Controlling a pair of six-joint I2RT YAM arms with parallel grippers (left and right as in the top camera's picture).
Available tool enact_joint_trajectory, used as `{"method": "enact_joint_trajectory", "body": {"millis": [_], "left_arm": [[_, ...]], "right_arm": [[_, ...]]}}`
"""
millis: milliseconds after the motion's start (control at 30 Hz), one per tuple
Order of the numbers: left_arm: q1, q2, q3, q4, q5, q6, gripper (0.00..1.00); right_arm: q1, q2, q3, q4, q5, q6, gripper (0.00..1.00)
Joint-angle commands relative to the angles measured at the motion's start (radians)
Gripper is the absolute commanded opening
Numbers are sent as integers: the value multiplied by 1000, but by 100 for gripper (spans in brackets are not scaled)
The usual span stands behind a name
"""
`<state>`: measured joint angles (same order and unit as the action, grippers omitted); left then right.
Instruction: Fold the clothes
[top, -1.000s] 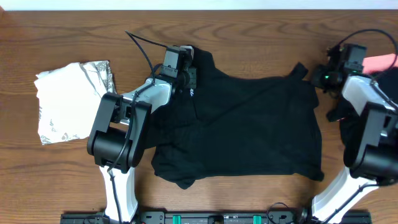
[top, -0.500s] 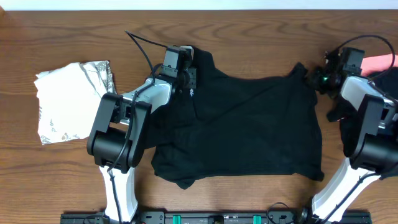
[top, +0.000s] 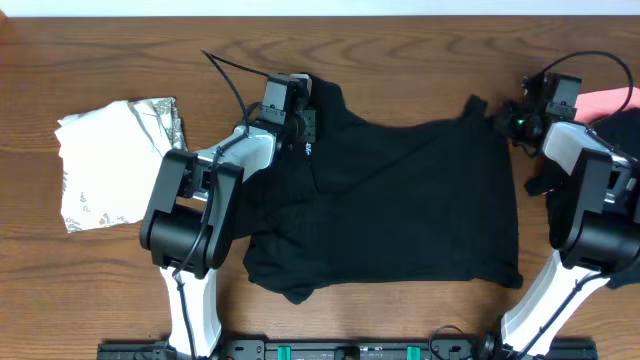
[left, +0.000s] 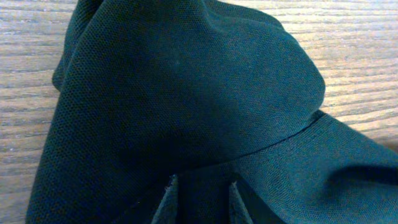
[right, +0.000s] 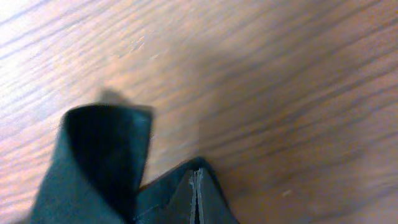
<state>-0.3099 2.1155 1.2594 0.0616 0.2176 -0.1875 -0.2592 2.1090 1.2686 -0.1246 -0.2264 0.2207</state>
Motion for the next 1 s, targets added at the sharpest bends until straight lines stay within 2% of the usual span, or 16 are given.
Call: {"method": "enact_joint_trajectory", "body": {"millis": [0, 133, 267, 367, 433, 567, 767, 967], "left_arm": [[12, 18, -12, -19, -11, -16, 29], [24, 18, -12, -23, -13, -17, 29], [28, 18, -12, -23, -13, -17, 29], [28, 18, -12, -24, -13, -17, 29], [28, 18, -12, -26, -13, -17, 29], [28, 18, -12, -35, -13, -17, 29], [28, 18, -12, -47, -13, -16, 29], [28, 18, -12, -47, -13, -16, 29]], "right_arm": [[-23, 68, -20, 8, 156, 27, 1], [-60, 99, -19, 28, 166, 89, 1], [-87, 106, -19, 25, 117, 77, 4], [-90, 105, -9, 24, 6, 24, 31], [-90, 104, 4, 17, -90, -9, 39], [-87, 88, 40, -19, -239, -27, 41], [-87, 56, 75, -89, -288, -27, 48], [-87, 43, 78, -100, -396, -43, 48]]}}
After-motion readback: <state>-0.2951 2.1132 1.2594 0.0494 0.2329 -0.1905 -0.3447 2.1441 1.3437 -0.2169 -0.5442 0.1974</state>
